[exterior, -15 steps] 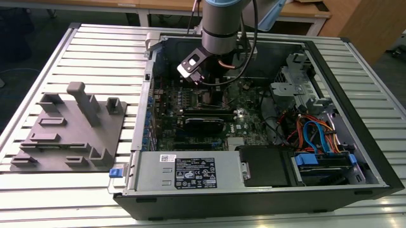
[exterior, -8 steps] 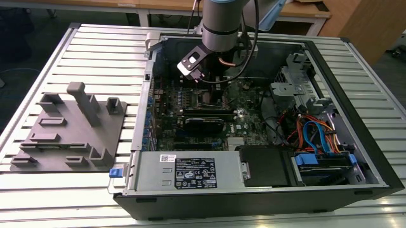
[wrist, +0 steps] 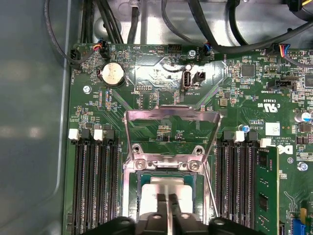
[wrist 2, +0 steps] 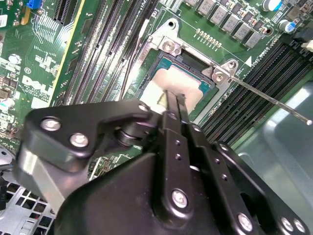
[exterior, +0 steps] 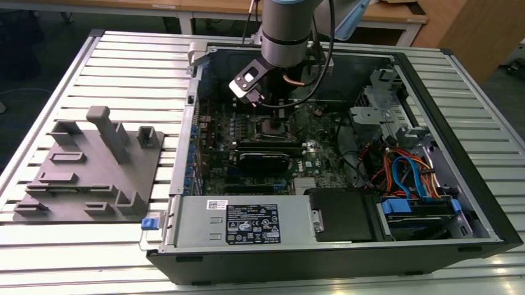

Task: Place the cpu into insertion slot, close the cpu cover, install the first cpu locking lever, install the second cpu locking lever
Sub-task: 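Place the cpu into insertion slot, then close the cpu cover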

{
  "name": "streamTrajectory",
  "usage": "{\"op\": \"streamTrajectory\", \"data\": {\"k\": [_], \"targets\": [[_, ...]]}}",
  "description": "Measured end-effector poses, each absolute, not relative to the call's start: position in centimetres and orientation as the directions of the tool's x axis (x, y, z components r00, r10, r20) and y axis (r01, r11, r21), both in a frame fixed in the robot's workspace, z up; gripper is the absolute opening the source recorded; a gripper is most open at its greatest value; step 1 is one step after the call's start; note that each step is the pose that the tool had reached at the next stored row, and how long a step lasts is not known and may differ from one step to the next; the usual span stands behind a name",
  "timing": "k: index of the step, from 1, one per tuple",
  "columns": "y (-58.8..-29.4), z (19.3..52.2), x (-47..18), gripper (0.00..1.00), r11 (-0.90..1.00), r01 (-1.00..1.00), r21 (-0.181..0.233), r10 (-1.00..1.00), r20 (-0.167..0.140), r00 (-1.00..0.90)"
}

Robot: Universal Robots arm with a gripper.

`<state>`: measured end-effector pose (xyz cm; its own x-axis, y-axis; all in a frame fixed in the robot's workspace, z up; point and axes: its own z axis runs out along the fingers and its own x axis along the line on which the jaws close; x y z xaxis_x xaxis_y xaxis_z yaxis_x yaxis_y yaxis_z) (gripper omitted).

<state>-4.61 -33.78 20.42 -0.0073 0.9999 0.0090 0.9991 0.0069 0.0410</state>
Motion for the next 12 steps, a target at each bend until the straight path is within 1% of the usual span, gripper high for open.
{"op": "streamTrajectory", "data": {"k": [1,2,3,12], "targets": [[-33.78,20.42,-4.61,0.13,0.007,0.999,0.041,1.000,0.009,-0.007],[-33.78,20.42,-4.61,0.13,0.007,0.999,0.041,1.000,0.009,-0.007],[-33.79,20.42,-4.61,0.10,0.007,0.999,0.041,1.000,0.009,-0.007],[-33.78,20.42,-4.61,0.10,0.007,0.999,0.041,1.000,0.009,-0.007]]}}
